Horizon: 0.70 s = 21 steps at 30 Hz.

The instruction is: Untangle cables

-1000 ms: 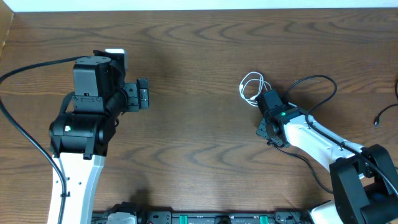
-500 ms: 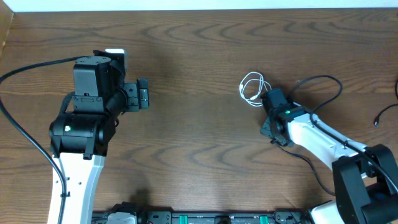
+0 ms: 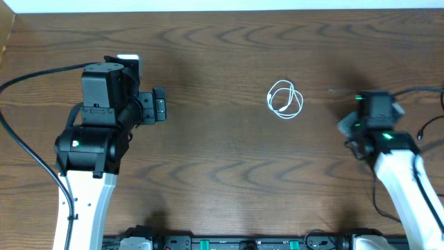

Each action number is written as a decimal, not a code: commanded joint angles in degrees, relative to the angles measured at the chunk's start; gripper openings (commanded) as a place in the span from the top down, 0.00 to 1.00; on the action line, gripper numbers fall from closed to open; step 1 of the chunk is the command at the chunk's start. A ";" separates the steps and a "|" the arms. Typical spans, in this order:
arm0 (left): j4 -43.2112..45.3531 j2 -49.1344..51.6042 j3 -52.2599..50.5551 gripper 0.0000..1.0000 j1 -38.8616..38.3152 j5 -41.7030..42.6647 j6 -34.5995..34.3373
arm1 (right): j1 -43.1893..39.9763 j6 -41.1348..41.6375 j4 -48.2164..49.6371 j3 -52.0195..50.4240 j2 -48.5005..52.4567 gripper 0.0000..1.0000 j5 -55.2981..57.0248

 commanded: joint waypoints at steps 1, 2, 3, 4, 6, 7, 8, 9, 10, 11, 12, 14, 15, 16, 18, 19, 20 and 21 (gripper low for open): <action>0.04 -0.02 0.52 0.08 0.04 0.11 0.35 | -5.11 -0.79 1.53 0.11 -5.46 0.99 7.96; 0.04 -0.02 0.52 0.08 0.04 0.11 0.35 | -6.73 -0.92 2.16 0.11 -6.27 0.99 9.75; 0.04 -0.02 0.52 0.07 0.04 0.11 0.35 | -8.02 -1.57 2.93 0.11 -6.58 0.99 11.17; 0.04 -0.02 0.52 0.08 0.04 0.11 0.35 | -10.47 -3.21 4.57 0.11 -6.56 0.99 13.40; 0.04 -0.02 0.52 0.08 0.04 0.11 0.35 | -14.14 -4.48 6.54 0.11 -6.03 0.99 17.33; 0.04 -0.02 0.52 0.08 0.04 0.11 0.35 | -17.03 -4.79 7.96 0.11 -5.62 0.99 20.15; 0.04 -0.02 0.52 0.07 0.04 0.11 0.35 | -18.80 -5.57 9.11 0.11 -5.33 0.99 21.07; 0.04 -0.02 0.52 0.08 0.04 0.11 0.35 | -20.87 -6.03 10.45 0.11 -4.98 0.99 21.49; 0.04 -0.02 0.52 0.08 0.04 0.11 0.35 | -23.12 -6.14 11.45 0.11 -4.66 0.99 21.46; 0.04 -0.02 0.52 0.08 0.04 0.11 0.35 | -25.77 -6.12 12.98 0.11 -4.09 0.99 21.24; 0.04 -0.02 0.52 0.08 0.04 0.11 0.35 | -27.93 -6.12 14.64 0.11 -3.41 0.99 21.24; 0.04 -0.02 0.52 0.08 0.04 0.11 0.35 | -31.10 -6.21 17.81 0.11 -1.95 0.99 21.24; 0.04 -0.02 0.52 0.08 0.04 0.11 0.35 | -32.59 -6.40 19.43 0.11 -1.03 0.99 21.27; 0.04 -0.02 0.52 0.08 0.04 0.11 0.35 | -34.32 -6.40 21.31 0.11 0.31 0.99 21.24; 0.02 -0.02 0.52 0.08 0.04 0.11 0.35 | -37.11 -6.36 24.65 0.11 3.08 0.99 21.09; 0.04 -0.02 0.52 0.08 0.04 0.11 0.35 | -38.07 -6.36 26.25 0.11 4.39 0.99 20.90; 0.04 -0.02 0.52 0.08 0.04 0.11 0.35 | -39.89 -6.36 30.03 0.11 7.58 0.99 20.55; 0.04 -0.02 0.52 0.08 0.04 0.11 0.35 | -40.68 -6.38 32.22 0.11 9.33 0.99 20.55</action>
